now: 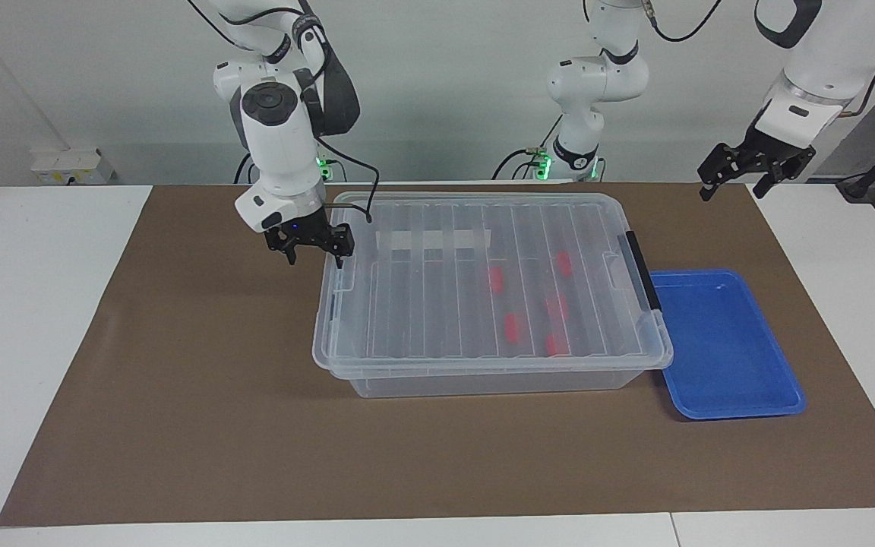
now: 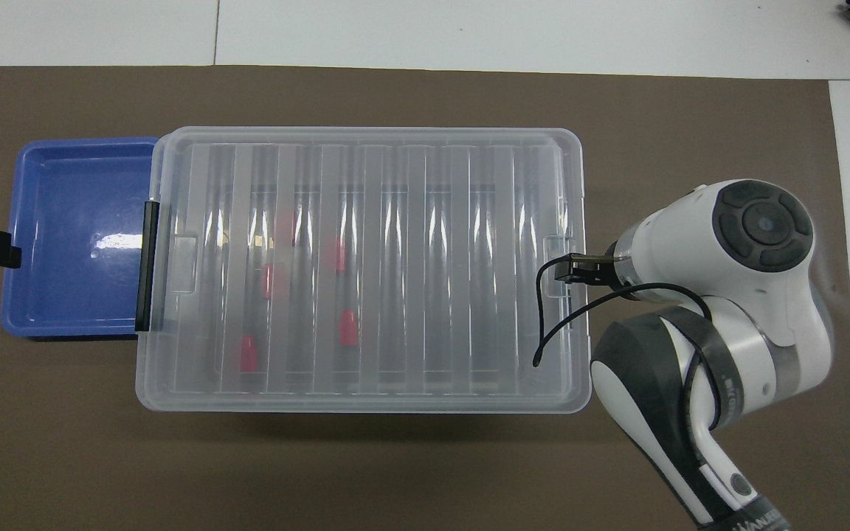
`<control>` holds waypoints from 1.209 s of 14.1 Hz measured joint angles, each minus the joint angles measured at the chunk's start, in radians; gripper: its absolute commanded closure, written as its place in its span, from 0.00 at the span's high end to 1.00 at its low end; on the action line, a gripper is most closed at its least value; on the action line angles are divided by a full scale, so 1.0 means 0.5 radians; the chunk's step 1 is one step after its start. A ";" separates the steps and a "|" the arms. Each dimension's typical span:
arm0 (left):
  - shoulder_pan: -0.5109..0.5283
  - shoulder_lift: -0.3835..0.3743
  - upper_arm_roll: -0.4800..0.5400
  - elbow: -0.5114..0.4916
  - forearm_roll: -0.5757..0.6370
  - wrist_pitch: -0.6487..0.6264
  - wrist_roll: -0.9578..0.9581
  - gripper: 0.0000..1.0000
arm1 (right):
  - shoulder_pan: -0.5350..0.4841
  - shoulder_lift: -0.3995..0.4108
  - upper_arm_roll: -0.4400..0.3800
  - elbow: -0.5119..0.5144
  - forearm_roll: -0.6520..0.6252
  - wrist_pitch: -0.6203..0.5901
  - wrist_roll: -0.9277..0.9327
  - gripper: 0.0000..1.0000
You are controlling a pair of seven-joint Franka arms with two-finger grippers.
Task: Place red block in blue tray from box
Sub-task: 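Move the right gripper to the edge of the clear lid, then slide the clear lid away from the blue tray with the right gripper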
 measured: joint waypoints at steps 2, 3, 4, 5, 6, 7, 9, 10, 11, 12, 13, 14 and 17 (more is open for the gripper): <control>0.000 0.000 0.000 0.000 0.000 0.000 0.000 1.00 | -0.032 -0.013 -0.002 -0.016 -0.005 0.000 -0.079 0.96; 0.000 0.000 0.000 0.000 0.000 0.000 0.000 1.00 | -0.039 -0.017 -0.002 -0.020 -0.023 -0.004 -0.123 0.97; 0.000 0.000 0.000 0.000 0.000 0.000 0.000 1.00 | -0.043 -0.019 -0.002 -0.023 -0.067 -0.016 -0.174 0.98; 0.000 0.000 0.000 0.000 0.000 0.000 0.000 1.00 | -0.057 -0.021 -0.002 -0.026 -0.109 -0.035 -0.235 0.99; 0.000 0.000 0.000 0.000 0.000 0.000 0.000 1.00 | -0.084 -0.025 -0.003 -0.027 -0.129 -0.049 -0.309 0.99; 0.000 0.000 0.000 0.000 0.000 0.000 0.000 1.00 | -0.122 -0.032 -0.003 -0.027 -0.135 -0.062 -0.394 0.99; 0.000 0.000 0.000 0.000 0.000 0.000 0.000 1.00 | -0.225 -0.044 -0.005 -0.030 -0.140 -0.087 -0.600 0.99; 0.000 0.000 0.000 0.000 0.000 0.000 0.000 1.00 | -0.283 -0.046 -0.006 -0.030 -0.141 -0.088 -0.713 1.00; 0.000 0.000 0.000 0.000 0.000 0.000 0.000 1.00 | -0.334 -0.047 -0.007 -0.030 -0.142 -0.088 -0.816 1.00; 0.000 0.000 0.000 0.000 0.000 0.000 0.000 1.00 | -0.383 -0.047 -0.008 -0.031 -0.142 -0.088 -0.923 1.00; 0.000 0.000 0.000 0.000 0.000 0.000 0.000 1.00 | -0.426 -0.047 -0.009 -0.031 -0.142 -0.088 -1.020 1.00; 0.000 0.000 0.000 0.000 0.000 0.000 0.000 1.00 | -0.470 -0.048 -0.010 -0.031 -0.142 -0.088 -1.115 1.00; 0.000 0.000 0.000 0.000 0.000 0.000 0.000 1.00 | -0.582 -0.049 -0.011 -0.031 -0.143 -0.087 -1.340 1.00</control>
